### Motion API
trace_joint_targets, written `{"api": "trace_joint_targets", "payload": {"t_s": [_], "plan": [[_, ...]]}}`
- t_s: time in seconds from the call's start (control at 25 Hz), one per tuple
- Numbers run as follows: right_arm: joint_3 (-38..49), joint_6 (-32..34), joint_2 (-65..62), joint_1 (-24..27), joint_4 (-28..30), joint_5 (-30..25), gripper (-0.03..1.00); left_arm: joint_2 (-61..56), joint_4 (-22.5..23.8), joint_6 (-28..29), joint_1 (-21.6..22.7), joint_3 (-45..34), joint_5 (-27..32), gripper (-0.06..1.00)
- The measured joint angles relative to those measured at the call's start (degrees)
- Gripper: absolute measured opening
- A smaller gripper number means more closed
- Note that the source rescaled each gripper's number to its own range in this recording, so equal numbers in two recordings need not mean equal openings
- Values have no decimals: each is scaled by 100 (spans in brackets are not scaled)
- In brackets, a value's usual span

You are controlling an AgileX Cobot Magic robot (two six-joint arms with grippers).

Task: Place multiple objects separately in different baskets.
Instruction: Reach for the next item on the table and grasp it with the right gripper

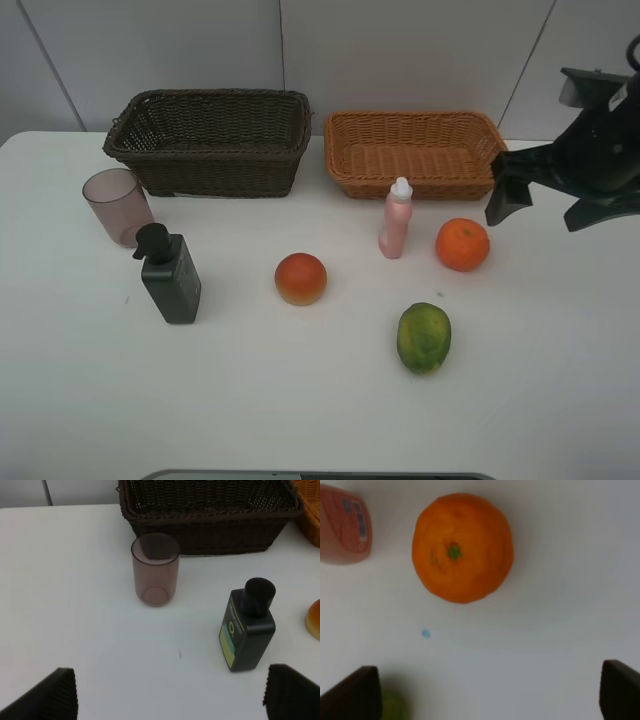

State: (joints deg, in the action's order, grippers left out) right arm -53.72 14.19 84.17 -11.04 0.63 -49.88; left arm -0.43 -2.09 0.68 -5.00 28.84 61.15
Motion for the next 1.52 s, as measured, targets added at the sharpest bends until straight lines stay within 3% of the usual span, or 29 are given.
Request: {"api": "trace_joint_targets", "payload": {"t_s": [0.28,0.68,1.24,1.52], "plan": [[-668,449,1096,-189,232,237,86,0,0,0,0,0,0,96],[-740,782,1930,-194,529,901,86,0,0,0,0,0,0,96],[-740,959,2093,-258,716,1575,86,0,0,0,0,0,0,96],[-740,997,2391,-258,722,1655,86,0,0,0,0,0,0,96]]}}
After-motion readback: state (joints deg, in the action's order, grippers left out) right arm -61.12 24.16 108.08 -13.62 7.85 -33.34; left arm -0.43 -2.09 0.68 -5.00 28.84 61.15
